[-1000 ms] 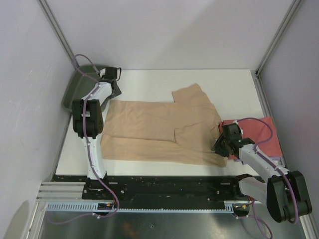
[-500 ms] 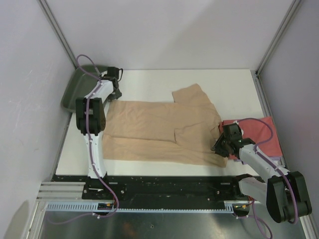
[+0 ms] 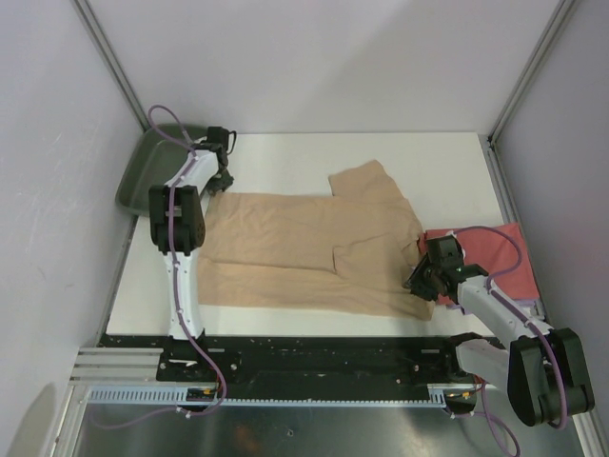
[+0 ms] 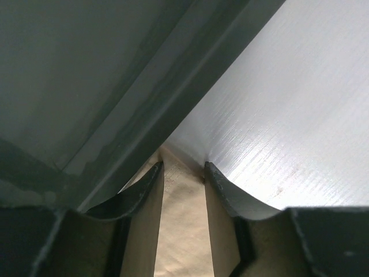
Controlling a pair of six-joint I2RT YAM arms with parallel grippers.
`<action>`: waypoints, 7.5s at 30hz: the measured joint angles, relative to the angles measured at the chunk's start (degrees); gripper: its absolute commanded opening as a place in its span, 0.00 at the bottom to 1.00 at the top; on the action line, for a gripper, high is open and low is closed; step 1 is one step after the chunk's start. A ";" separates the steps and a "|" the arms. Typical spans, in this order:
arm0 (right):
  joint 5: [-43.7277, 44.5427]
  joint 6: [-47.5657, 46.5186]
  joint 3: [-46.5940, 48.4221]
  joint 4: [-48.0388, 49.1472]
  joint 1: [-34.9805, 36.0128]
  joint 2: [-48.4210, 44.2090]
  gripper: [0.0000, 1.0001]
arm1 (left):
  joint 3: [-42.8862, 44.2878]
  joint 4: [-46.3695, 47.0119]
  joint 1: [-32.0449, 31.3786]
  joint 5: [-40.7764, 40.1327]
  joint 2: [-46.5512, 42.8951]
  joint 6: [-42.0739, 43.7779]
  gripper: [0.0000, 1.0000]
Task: Fold and stack the t-shirts
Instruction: Grap the side of the flattened tshirt furthest away from the robot with both arms, then fold the other side of the tshirt into a rectangle
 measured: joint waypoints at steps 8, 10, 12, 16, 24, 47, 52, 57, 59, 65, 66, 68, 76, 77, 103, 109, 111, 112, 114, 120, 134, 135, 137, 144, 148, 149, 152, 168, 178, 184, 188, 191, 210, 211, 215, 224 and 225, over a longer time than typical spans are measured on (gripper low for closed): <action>-0.81 -0.57 0.00 0.00 -0.24 0.00 0.36 | 0.59 -1.55 0.00 0.55 0.39 -1.22 0.02; -1.05 -0.81 0.00 0.02 -0.28 0.00 0.35 | 0.59 -1.62 0.00 0.63 0.39 -1.51 0.01; -1.33 -0.96 0.00 0.09 -0.31 0.11 0.35 | 0.59 -1.64 0.00 0.68 0.37 -1.53 0.00; -2.19 -1.40 0.52 0.79 -0.37 1.66 0.36 | 0.44 -1.86 0.00 0.55 -0.52 -1.51 0.00; -1.81 -0.63 3.76 4.20 5.86 7.91 0.35 | -0.72 -2.27 0.00 -3.54 -6.88 -0.44 0.00; 3.82 -6.93 30.38 6.21 -3.04 18.27 0.47 | -5.49 -0.90 0.00 -2.62 -9.18 2.64 0.00; 1.46 -10.16 40.65 13.60 -5.49 31.63 0.53 | -6.93 0.33 0.00 -1.31 -9.49 2.60 0.00; -2.16 -12.55 49.66 17.31 -7.26 44.74 0.55 | -7.78 1.01 0.00 -0.57 -9.60 2.60 0.00; -3.37 -13.38 51.78 17.81 -7.52 48.52 0.55 | -7.80 1.25 0.00 -0.48 -9.60 2.60 0.00; -6.64 -15.23 56.57 17.81 -7.58 57.46 0.56 | -7.80 1.53 0.00 -0.33 -9.60 2.60 0.00; -6.93 -15.37 57.31 17.62 -7.58 58.45 0.56 | -7.80 1.55 0.00 -0.33 -9.60 2.60 0.00; -7.52 -15.65 58.90 17.31 -7.56 60.22 0.56 | -7.80 1.57 0.00 -0.26 -9.60 2.58 0.00; -7.96 -15.89 65.53 16.24 -7.34 64.08 0.54 | -7.80 1.77 0.00 0.11 -9.60 2.60 0.00; -7.98 -15.89 66.14 16.24 -7.26 64.54 0.53 | -7.80 1.77 0.00 0.13 -9.60 2.58 0.00; -5.20 -15.19 69.13 6.62 -12.35 66.53 0.02 | -7.69 4.31 -0.26 3.41 -9.60 2.67 0.00; -3.82 -15.26 68.78 4.52 -11.69 64.15 0.02 | -3.65 5.09 -0.63 4.02 -9.03 3.78 0.00; -3.54 -15.23 67.52 4.52 -11.34 61.88 0.02 | -2.27 5.68 -0.63 4.11 -9.03 4.24 0.00; -3.45 -15.23 66.90 4.39 -11.10 60.57 0.02 | -1.62 6.05 -0.63 4.13 -9.03 4.59 0.00; -3.45 -15.19 65.85 4.46 -10.71 58.14 0.02 | -0.63 6.67 -0.63 4.13 -9.03 5.01 0.00; -3.43 -14.78 61.96 4.63 -10.01 52.28 0.01 | -0.17 7.54 -0.63 4.13 -8.98 5.68 0.00; -1.42 -12.74 45.20 1.75 -4.52 36.22 0.00 | -12.66 8.15 -0.61 0.35 -11.04 5.44 0.00; -1.40 -12.41 43.63 1.70 -3.96 34.34 0.00 | -14.16 8.24 -0.61 -0.02 -11.93 5.35 0.00; -1.27 -11.87 40.65 1.14 -3.26 30.75 0.00 | -16.55 8.17 -0.61 -0.59 -13.84 5.01 0.00; -0.79 -9.75 30.12 0.39 -1.07 21.35 0.00 | -23.23 9.22 -0.52 -2.21 -20.04 4.20 0.00; -0.85 -8.76 25.24 -0.28 0.00 17.33 0.00 | -26.69 9.77 -0.42 -2.73 -22.38 3.91 0.00; -0.83 -8.59 24.28 -0.31 0.37 16.41 0.00 | -27.34 10.03 -0.39 -2.78 -22.67 3.91 0.00; -0.44 -8.24 22.73 -0.33 1.07 14.84 0.00 | -29.00 10.62 -0.26 -2.91 -22.99 3.69 0.00; 1.79 -8.26 20.46 -0.17 1.44 14.56 0.00 | -39.04 12.31 -0.09 -3.04 -29.86 3.56 0.03; 1.79 -8.37 19.37 0.17 1.42 15.89 0.08 | -43.34 12.94 -0.09 -2.86 -31.91 3.50 0.25; 1.53 -8.85 19.21 0.35 1.36 16.17 0.30 | -45.90 13.44 -0.02 -1.62 -35.67 3.21 0.37; 1.51 -9.35 19.10 -0.02 1.18 15.47 0.34 | -47.21 14.12 0.02 0.04 -38.82 3.08 0.36; 1.49 -9.68 19.06 -0.04 0.83 14.21 0.35 | -47.39 15.02 0.02 1.97 -39.87 3.08 0.34; 3.58 -13.53 29.16 6.32 -1.77 28.94 0.40 | -36.15 20.63 -18.60 32.68 -27.61 5.16 0.40; 3.91 -13.55 29.35 6.32 -2.08 29.00 0.39 | -34.56 21.00 -20.09 33.75 -26.27 5.16 0.41; 4.85 -13.57 30.16 6.64 -3.21 29.59 0.39 | -28.06 22.40 -25.22 36.76 -20.59 5.09 0.42; 5.68 -13.60 30.49 7.30 -4.07 33.53 0.39 | -14.25 24.30 -32.65 41.44 -6.49 4.20 0.44; 5.66 -13.60 30.49 7.37 -4.11 33.79 0.39 | -13.33 24.39 -33.07 41.68 -5.27 3.96 0.44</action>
